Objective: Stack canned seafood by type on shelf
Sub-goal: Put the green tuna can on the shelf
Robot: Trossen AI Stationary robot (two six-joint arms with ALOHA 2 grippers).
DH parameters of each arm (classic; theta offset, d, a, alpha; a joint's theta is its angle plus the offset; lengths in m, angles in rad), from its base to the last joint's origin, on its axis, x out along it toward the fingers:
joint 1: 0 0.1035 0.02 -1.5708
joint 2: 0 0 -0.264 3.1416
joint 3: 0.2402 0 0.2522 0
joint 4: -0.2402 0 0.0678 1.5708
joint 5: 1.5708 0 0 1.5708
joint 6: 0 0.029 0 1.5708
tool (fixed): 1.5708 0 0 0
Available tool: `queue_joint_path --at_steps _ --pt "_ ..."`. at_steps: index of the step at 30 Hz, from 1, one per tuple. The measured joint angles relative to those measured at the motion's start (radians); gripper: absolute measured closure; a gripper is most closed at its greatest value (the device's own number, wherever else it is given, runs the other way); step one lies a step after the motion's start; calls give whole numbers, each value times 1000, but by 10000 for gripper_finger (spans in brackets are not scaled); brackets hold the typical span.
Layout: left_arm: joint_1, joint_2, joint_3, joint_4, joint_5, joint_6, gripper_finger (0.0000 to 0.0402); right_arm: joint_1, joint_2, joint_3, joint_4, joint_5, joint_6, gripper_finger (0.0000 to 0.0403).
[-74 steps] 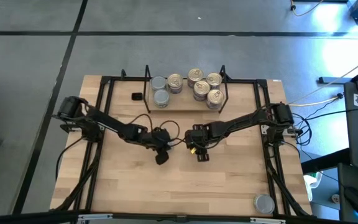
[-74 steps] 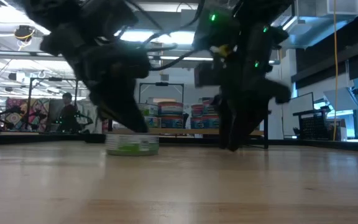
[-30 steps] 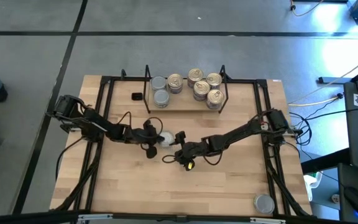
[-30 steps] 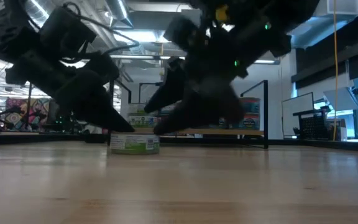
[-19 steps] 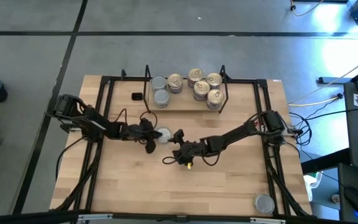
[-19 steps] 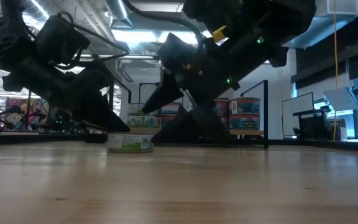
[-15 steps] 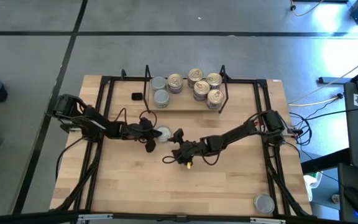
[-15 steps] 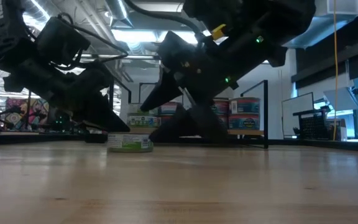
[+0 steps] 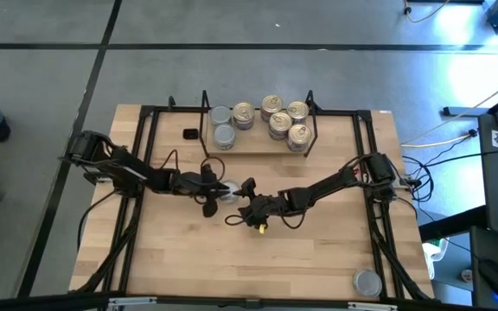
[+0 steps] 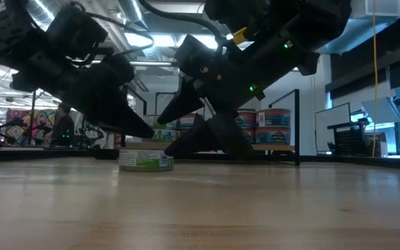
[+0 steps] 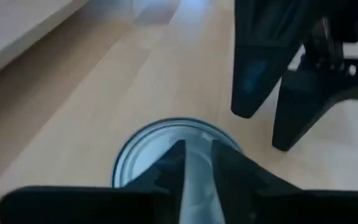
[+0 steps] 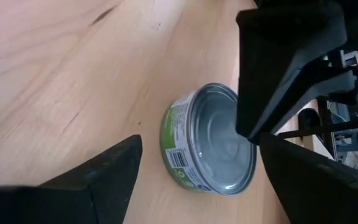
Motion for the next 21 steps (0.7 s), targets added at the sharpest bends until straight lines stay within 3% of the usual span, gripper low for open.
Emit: queue_joint_path --at_steps 7,10,17,21 --pt "32 -18 32 -140 3 170 238 0 0 0 -1 -13 3 79" --pt "53 -19 33 -144 65 204 213 -1 0 0 2 -27 7 79" --pt "87 15 25 -121 106 267 182 -21 0 0 6 -70 27 79" --pt "115 68 12 -57 124 230 178 -29 0 0 6 -87 29 79"
